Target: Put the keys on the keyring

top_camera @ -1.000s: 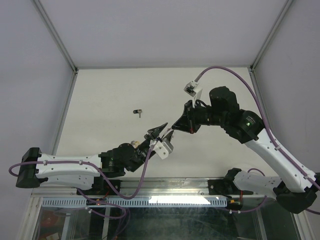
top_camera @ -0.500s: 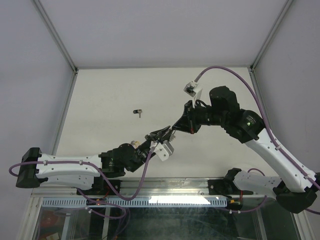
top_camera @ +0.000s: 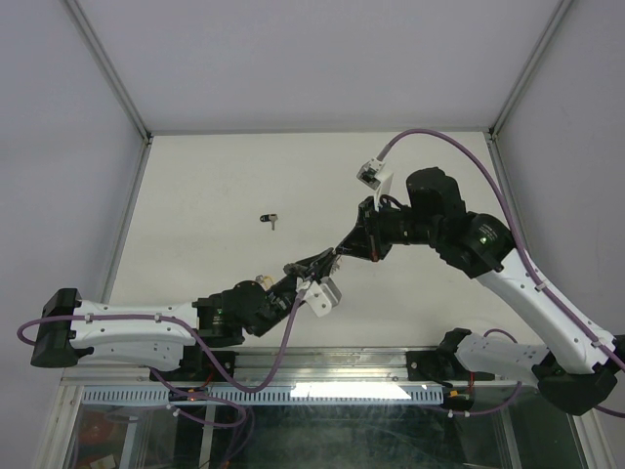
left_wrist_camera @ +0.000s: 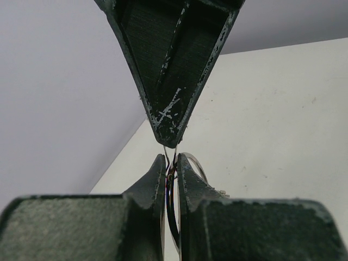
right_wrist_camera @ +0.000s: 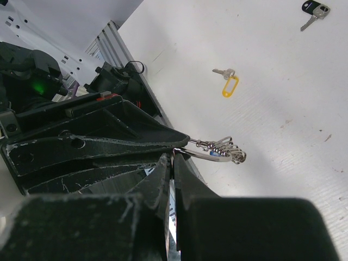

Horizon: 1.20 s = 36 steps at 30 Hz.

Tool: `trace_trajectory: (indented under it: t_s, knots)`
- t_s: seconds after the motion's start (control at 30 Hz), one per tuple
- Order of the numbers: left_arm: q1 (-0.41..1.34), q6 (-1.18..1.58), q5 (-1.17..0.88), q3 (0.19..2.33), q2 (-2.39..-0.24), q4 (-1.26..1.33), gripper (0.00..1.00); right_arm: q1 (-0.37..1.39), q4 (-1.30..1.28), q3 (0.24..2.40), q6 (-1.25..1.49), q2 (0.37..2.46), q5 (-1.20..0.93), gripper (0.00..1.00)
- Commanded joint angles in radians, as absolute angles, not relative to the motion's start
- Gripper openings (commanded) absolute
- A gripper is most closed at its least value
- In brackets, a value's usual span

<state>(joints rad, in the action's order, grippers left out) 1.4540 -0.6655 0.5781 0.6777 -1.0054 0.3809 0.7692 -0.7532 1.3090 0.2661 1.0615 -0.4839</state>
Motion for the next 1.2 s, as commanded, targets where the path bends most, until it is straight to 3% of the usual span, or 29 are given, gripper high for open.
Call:
trace_trajectory:
  t_s: [0.0, 0.1, 0.5, 0.9, 1.17]
  knots:
    - [1.463, -0.616, 0.614, 0.694, -0.98, 0.467, 0.0, 0.767, -0.712, 1.356, 0.25, 1.059, -0.508, 0.0]
    - [1.463, -0.565, 0.644, 0.703, -0.981, 0.484, 0.0, 0.767, -0.708, 1.348, 0.25, 1.052, -0.5, 0.0]
    - [1.463, -0.493, 0.683, 0.734, -0.996, 0.43, 0.0, 0.768, -0.627, 1.311, 0.264, 0.951, -0.368, 0.35]
    - [1.463, -0.489, 0.678, 0.744, -1.002, 0.411, 0.0, 0.767, -0.62, 1.293, 0.298, 1.002, -0.414, 0.39]
    - [1.463, -0.492, 0.673, 0.745, -1.003, 0.408, 0.0, 0.767, -0.599, 1.284, 0.31, 1.02, -0.434, 0.34]
